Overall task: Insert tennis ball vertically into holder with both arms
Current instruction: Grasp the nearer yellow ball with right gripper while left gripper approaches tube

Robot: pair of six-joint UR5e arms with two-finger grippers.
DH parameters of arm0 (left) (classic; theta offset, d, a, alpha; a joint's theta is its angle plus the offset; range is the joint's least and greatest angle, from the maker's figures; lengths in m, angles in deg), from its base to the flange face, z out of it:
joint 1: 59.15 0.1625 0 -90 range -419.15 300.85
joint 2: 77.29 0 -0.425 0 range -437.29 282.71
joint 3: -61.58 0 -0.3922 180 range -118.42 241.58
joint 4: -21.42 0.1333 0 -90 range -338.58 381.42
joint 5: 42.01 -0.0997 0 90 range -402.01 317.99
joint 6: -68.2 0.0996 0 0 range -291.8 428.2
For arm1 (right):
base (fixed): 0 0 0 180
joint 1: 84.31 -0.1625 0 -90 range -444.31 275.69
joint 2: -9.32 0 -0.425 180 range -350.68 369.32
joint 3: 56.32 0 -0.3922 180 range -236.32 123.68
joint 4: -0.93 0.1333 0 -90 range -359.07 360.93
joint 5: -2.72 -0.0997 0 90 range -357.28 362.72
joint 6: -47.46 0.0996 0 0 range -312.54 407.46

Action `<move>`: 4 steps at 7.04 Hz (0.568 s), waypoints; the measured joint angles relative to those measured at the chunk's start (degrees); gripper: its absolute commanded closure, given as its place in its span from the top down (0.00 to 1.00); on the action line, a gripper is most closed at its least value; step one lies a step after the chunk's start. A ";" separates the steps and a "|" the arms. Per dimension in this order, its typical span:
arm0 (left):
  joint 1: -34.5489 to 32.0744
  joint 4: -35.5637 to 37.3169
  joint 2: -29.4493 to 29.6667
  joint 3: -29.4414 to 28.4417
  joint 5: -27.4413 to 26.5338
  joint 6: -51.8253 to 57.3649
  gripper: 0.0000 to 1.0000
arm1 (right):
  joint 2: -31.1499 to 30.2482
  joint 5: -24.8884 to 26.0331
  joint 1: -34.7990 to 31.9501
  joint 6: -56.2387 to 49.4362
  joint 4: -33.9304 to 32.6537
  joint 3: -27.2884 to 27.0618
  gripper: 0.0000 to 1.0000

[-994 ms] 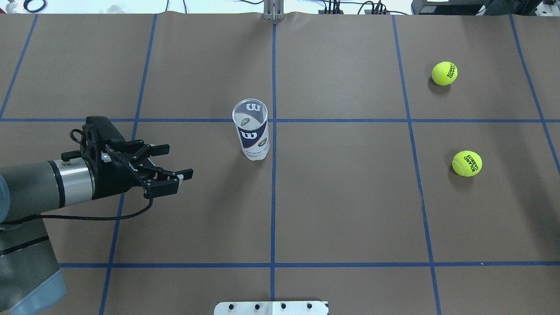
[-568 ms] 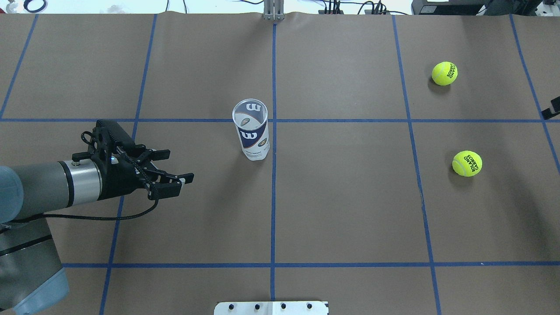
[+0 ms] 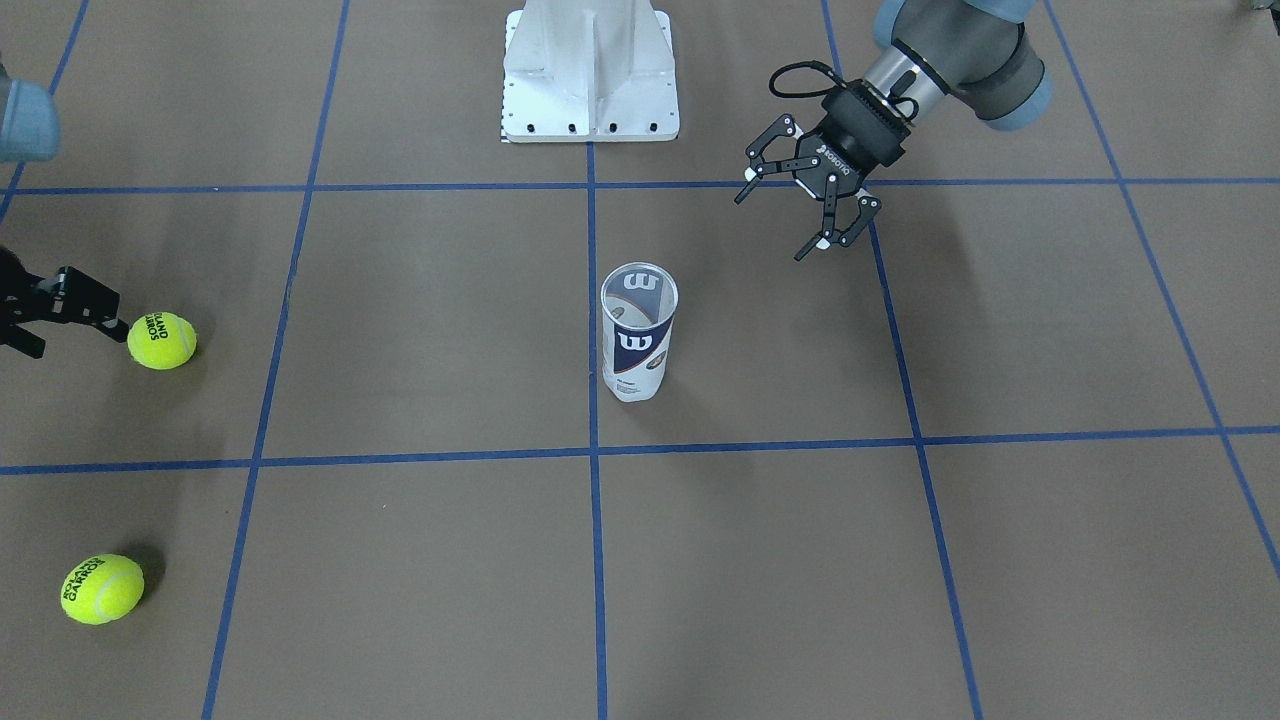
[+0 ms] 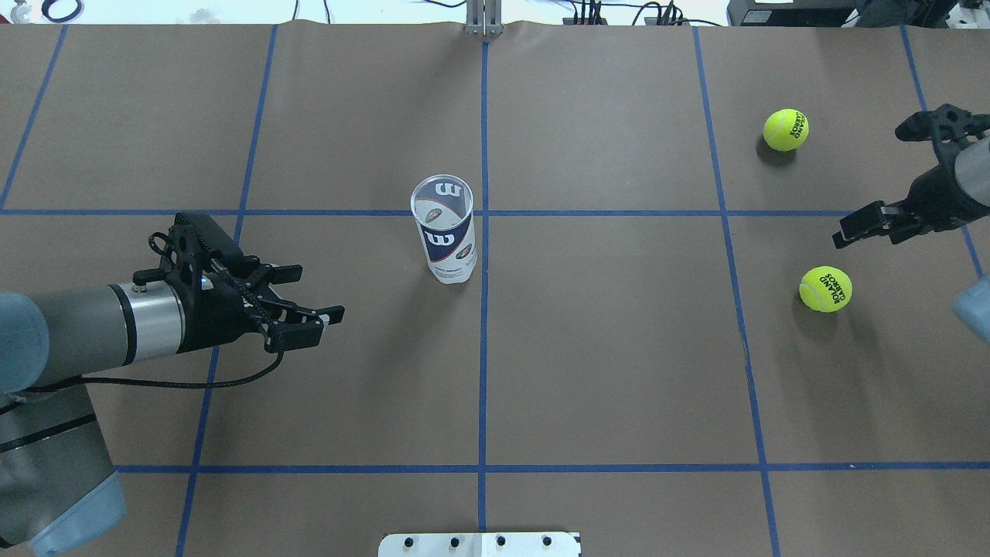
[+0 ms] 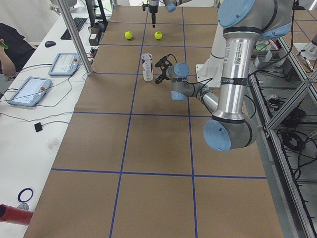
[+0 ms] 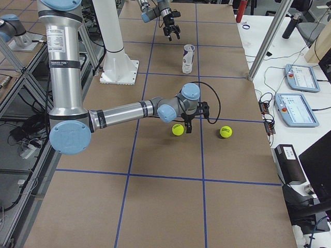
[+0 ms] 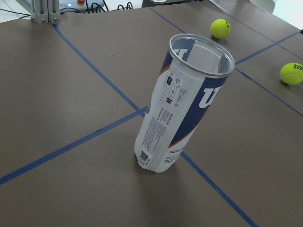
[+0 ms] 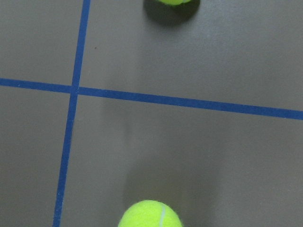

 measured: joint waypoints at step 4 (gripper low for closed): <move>-0.05 0.00 0.02 -0.02 -0.03 0.02 0.99 | 0.29 3.70 5.22 0.15 0.21 2.01 1.00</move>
